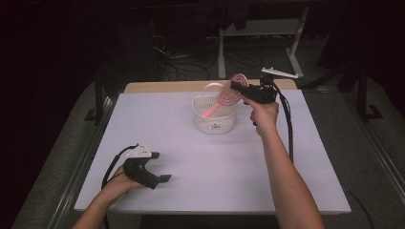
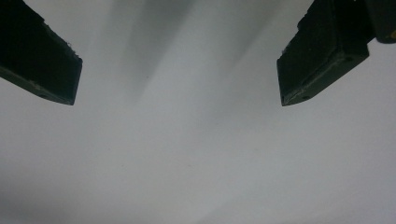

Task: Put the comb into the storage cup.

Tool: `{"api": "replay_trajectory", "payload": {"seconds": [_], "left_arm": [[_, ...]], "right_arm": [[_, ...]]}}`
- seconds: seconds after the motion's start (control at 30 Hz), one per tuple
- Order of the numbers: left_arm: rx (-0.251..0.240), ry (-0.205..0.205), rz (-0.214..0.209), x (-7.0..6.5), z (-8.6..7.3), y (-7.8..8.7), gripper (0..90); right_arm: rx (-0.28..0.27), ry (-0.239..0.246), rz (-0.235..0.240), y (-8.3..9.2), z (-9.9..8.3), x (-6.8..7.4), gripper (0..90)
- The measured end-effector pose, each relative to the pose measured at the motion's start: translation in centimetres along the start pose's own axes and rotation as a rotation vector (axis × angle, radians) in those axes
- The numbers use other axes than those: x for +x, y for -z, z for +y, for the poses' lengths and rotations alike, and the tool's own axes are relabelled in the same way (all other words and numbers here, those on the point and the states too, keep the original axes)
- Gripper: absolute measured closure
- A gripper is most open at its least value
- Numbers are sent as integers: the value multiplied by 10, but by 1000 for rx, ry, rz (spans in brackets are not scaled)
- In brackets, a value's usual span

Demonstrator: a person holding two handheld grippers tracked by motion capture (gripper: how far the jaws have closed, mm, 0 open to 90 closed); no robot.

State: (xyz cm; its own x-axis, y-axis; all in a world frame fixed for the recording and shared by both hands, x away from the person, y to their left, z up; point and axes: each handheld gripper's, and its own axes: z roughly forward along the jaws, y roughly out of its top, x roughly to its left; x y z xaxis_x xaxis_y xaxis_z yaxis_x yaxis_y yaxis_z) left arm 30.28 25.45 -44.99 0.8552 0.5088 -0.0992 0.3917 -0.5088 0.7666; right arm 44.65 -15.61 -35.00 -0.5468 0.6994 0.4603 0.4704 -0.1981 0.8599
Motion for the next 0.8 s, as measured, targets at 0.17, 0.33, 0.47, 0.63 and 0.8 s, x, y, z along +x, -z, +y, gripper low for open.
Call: {"api": "replay_trajectory", "payload": {"seconds": [0.17, 0.33, 0.47, 0.63, 0.8], "left_arm": [[5, -5, -1, 0, 0, 0, 0], [5, -4, -2, 0, 0, 0, 0], [5, -4, -2, 0, 0, 0, 0], [6, -3, -3, 0, 0, 0, 0], [9, -3, -4, 0, 0, -1, 0]], "right_arm": [[19, -5, -2, -7, -6, -2, 632], [35, -2, -8, -13, -10, -2, 632], [52, -2, -16, -17, -13, -4, 632], [70, 1, -26, -22, -15, -7, 632], [73, -9, -24, -24, -16, -9, 631]]}}
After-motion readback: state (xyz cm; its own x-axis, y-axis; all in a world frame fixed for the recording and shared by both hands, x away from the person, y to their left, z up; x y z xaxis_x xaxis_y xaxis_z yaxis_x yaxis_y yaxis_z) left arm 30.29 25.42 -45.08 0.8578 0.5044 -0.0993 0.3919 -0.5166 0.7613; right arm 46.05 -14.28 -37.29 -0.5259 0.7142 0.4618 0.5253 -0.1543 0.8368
